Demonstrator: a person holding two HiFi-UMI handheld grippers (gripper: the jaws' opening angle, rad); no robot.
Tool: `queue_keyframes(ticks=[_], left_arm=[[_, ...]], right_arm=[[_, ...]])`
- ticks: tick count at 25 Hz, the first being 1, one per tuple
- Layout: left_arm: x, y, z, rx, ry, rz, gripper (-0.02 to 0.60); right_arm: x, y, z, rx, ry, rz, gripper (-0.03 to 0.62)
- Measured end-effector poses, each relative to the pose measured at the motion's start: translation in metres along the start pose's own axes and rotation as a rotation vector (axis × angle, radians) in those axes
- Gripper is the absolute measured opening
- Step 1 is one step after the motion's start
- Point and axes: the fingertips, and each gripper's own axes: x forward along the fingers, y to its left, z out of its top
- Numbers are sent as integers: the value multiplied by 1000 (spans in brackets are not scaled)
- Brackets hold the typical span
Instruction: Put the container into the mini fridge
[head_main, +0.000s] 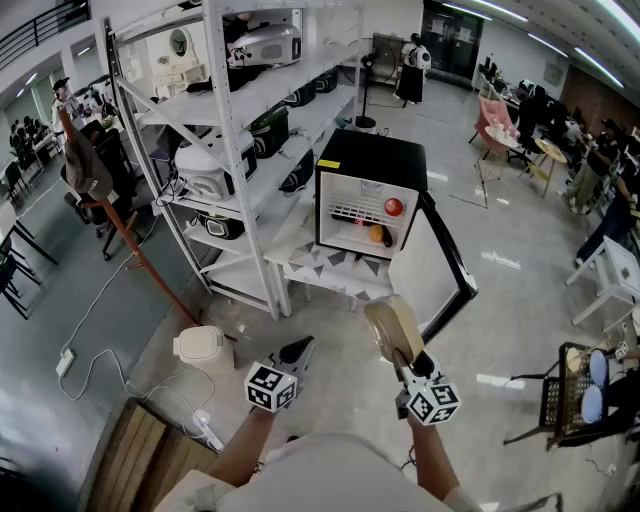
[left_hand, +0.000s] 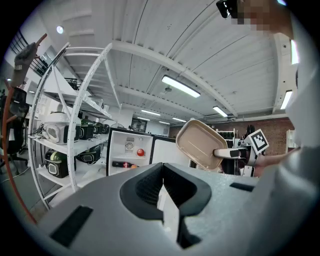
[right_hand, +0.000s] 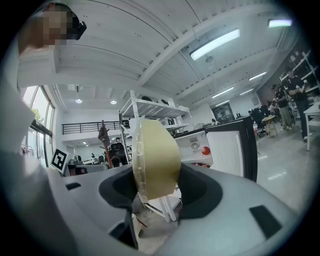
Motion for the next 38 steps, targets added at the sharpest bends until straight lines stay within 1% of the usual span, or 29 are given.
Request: queue_keyframes(ticks=[12, 21, 29, 34, 38], left_arm=[[3, -15, 0, 6, 5, 13, 5], [14, -30, -9, 1, 17, 35, 5], [28, -52, -12, -14, 15, 74, 5], [34, -67, -18, -22, 19, 99, 5], [38, -79, -24, -30, 24, 105, 5]], right_arm=[[-4, -7, 8, 12, -6, 28, 230], [-8, -22, -1, 17, 20, 51, 230], [-18, -46, 3, 36, 24, 93, 230], [-20, -55, -2, 54, 41, 123, 230], [-22, -60, -8, 79, 53, 138, 230]])
